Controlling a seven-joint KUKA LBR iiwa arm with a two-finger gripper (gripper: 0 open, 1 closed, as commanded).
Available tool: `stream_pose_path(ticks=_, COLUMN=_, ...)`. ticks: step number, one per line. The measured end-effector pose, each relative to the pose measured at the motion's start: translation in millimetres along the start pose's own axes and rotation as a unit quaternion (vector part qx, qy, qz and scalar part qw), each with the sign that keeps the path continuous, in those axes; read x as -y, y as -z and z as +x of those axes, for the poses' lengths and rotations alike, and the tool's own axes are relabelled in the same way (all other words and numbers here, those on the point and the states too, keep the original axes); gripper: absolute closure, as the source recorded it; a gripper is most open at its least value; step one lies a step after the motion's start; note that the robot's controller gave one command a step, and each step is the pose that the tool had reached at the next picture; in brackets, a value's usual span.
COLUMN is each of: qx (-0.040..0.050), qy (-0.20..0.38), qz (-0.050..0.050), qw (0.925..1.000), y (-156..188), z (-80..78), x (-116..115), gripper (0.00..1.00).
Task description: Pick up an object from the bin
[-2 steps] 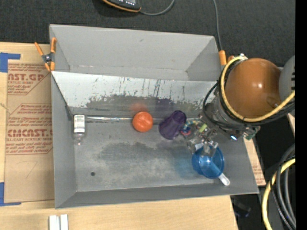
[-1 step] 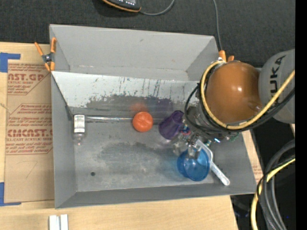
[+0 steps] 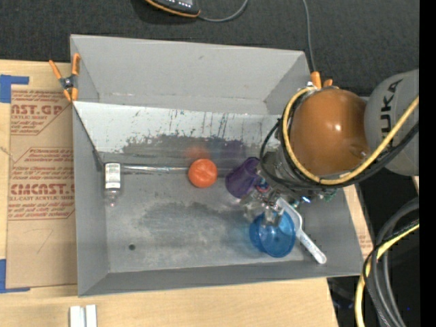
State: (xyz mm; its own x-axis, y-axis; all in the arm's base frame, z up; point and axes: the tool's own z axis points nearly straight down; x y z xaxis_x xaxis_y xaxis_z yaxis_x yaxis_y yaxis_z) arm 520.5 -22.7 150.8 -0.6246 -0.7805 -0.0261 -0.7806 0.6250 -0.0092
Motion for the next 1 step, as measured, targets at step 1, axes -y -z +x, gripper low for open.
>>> stream_pose_path(ticks=1, qx=-0.0009, qy=0.008, qz=-0.002, qw=1.0, y=-0.5, z=7.8, x=6.5, gripper=1.0)
